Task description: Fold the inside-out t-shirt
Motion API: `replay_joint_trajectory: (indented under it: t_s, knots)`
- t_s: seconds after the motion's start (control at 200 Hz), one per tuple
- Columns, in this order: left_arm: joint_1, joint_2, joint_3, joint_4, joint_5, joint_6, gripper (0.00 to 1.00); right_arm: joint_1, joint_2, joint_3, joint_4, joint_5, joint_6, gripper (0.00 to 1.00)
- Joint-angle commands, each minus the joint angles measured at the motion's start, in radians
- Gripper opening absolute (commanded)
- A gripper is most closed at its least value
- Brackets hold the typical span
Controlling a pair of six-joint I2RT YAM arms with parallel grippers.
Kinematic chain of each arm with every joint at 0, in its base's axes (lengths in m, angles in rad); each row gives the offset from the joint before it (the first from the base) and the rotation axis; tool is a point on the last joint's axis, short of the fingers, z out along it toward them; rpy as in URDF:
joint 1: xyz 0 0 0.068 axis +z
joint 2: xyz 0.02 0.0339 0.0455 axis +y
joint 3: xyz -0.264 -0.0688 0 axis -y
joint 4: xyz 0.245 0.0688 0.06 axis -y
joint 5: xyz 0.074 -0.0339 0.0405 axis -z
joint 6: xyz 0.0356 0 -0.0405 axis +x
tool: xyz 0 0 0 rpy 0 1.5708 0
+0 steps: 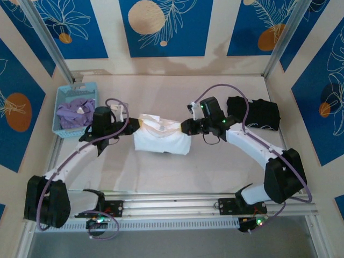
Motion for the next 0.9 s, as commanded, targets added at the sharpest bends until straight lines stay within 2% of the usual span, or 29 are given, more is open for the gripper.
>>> replay_joint_trajectory:
  t_s: [0.0, 0.18, 0.31, 0.51, 0.695, 0.73, 0.785, 0.895]
  knots:
    - [-0.004, 0.034, -0.016, -0.016, -0.080, 0.020, 0.00, -0.003, 0.038, 0.007, 0.009, 0.031, 0.045, 0.02]
    - [-0.001, 0.140, 0.014, -0.099, -0.187, 0.035, 0.00, -0.003, 0.214, 0.092, -0.002, 0.013, 0.046, 0.04]
    - [0.008, 0.182, 0.006, -0.123, -0.205, 0.018, 0.00, 0.000, 0.335, 0.171, -0.022, 0.004, 0.032, 0.05]
    - [0.029, 0.252, -0.007, -0.049, -0.220, 0.017, 0.00, -0.001, 0.489, 0.280, -0.060, 0.013, -0.001, 0.06]
    - [0.054, 0.432, 0.092, -0.011, -0.258, 0.056, 0.00, -0.015, 0.596, 0.365, -0.096, 0.036, -0.021, 0.11]
    - [0.060, 0.479, 0.117, -0.004, -0.249, 0.053, 0.05, -0.020, 0.623, 0.391, -0.115, 0.046, -0.023, 0.15]
    - [0.068, 0.544, 0.155, 0.002, -0.235, 0.049, 0.21, -0.027, 0.645, 0.421, -0.131, 0.051, -0.034, 0.26]
    - [0.077, 0.599, 0.215, -0.042, -0.234, 0.052, 0.38, -0.050, 0.632, 0.462, -0.182, 0.077, -0.071, 0.42]
